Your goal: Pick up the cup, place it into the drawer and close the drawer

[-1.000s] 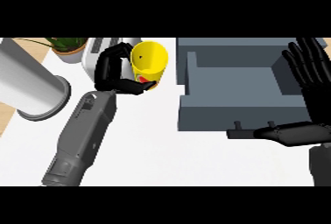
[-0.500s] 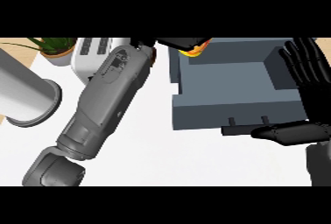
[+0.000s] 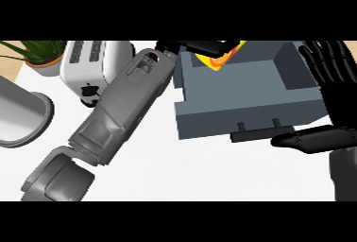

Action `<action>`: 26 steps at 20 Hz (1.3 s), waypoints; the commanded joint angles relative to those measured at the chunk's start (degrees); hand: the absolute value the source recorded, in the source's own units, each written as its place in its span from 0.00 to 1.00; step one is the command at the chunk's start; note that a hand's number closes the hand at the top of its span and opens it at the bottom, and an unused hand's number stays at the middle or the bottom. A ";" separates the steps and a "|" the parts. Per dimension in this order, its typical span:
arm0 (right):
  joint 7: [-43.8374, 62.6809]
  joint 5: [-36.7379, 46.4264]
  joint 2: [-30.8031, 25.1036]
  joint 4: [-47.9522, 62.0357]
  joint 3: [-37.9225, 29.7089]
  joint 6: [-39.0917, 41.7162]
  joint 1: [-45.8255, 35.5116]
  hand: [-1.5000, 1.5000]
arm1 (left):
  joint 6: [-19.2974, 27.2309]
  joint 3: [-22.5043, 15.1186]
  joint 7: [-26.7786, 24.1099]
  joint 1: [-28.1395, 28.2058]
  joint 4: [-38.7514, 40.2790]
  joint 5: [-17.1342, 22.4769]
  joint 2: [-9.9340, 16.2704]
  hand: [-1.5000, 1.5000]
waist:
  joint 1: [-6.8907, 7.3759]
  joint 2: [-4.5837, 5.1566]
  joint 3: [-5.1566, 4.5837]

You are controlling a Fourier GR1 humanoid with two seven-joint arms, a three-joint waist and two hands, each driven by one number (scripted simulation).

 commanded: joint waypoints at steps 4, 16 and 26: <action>-0.07 0.48 0.74 1.03 2.25 0.55 -2.62 0.00 | -2.34 -6.40 4.74 -1.93 4.86 2.15 -0.02 1.00 | -4.13 1.10 0.06; 0.15 -8.46 2.11 2.35 8.99 11.39 -5.80 1.00 | -5.02 -6.24 -6.20 4.58 -1.49 13.19 -0.02 0.00 | -5.75 1.66 -0.09; 8.63 -5.18 -8.25 1.96 18.28 24.96 -2.98 1.00 | -1.34 -4.30 -13.45 3.39 -2.46 20.69 -0.02 0.00 | -1.01 0.06 -0.14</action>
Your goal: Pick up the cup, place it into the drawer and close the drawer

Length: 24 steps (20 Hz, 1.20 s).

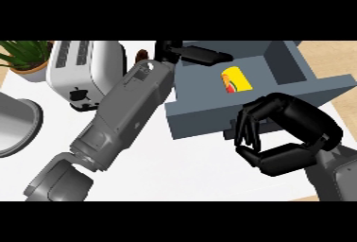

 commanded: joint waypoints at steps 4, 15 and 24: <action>-0.01 15.01 -6.58 -1.74 4.06 2.16 2.98 0.00 | 2.38 -0.80 -2.28 1.04 0.60 3.82 0.00 0.00 | 4.40 -1.16 0.07; -12.13 39.47 -2.02 24.20 12.41 -9.83 1.38 0.00 | -4.36 1.51 -5.90 6.41 -2.87 5.39 2.08 0.00 | 10.71 -1.41 0.06; -26.16 47.41 1.49 55.85 10.41 -20.97 -10.39 1.00 | -5.11 1.04 -5.19 13.93 -10.30 5.67 4.20 0.00 | 14.88 -1.08 0.23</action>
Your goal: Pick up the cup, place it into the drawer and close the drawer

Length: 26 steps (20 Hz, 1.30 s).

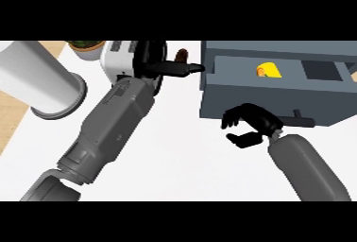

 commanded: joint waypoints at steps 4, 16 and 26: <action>-10.50 -0.51 1.59 19.34 -7.30 -6.99 -10.64 1.00 | -4.19 -0.83 1.71 6.57 -5.28 0.31 3.08 0.00 | 2.78 0.47 0.24; -10.92 -5.74 -6.12 29.46 -18.78 -8.69 -24.66 1.00 | -8.28 -1.64 4.11 10.71 -10.93 0.66 6.94 0.00 | 6.68 1.76 0.33; -10.20 -8.99 -9.74 26.20 -20.55 -2.93 -24.89 1.00 | -11.08 -2.27 4.01 13.03 -12.68 0.90 7.42 0.00 | 8.17 2.39 0.23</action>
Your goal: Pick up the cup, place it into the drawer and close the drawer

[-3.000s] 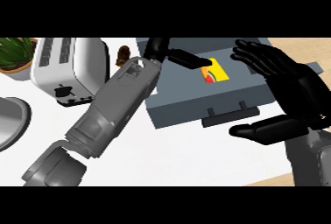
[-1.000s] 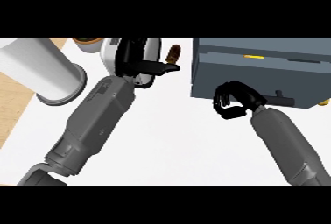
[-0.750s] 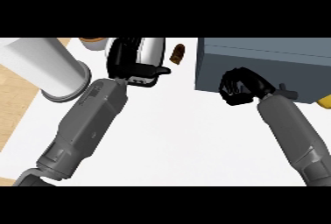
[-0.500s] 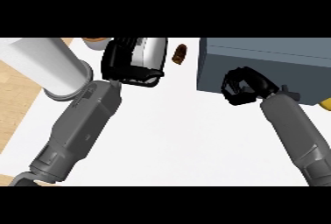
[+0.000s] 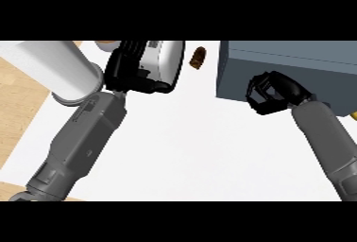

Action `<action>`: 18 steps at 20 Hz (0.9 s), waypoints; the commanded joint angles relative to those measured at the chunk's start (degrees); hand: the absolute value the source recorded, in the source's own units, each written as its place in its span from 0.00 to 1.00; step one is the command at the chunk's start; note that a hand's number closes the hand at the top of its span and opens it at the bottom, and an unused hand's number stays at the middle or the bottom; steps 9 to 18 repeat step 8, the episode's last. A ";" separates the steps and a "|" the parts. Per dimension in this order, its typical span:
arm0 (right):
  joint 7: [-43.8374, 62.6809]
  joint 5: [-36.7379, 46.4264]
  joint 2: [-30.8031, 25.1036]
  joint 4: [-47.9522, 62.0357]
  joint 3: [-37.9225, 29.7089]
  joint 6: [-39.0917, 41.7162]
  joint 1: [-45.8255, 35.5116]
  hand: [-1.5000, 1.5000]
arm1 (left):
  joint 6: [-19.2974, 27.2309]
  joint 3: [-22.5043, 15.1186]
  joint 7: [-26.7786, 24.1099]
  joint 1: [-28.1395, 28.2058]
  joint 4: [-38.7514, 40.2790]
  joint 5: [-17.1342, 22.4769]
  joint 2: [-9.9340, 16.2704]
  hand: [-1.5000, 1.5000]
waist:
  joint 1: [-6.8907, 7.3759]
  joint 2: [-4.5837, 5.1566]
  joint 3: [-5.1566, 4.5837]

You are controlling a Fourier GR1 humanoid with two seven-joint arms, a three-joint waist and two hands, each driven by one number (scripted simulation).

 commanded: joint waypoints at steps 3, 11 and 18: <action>5.02 -0.76 -6.69 1.57 -5.86 -5.23 -9.85 1.00 | -1.58 -0.16 0.45 1.47 -0.98 0.53 0.21 0.00 | 2.78 1.29 -0.49; 5.30 -2.29 -7.80 -0.32 -6.58 -3.15 -8.76 1.00 | -2.51 -0.52 0.13 2.39 -1.98 0.49 0.23 0.00 | 3.00 1.16 -0.49; 5.30 -2.29 -7.80 -0.32 -6.58 -3.15 -8.76 1.00 | -2.51 -0.52 0.13 2.39 -1.98 0.49 0.23 0.00 | 3.00 1.16 -0.49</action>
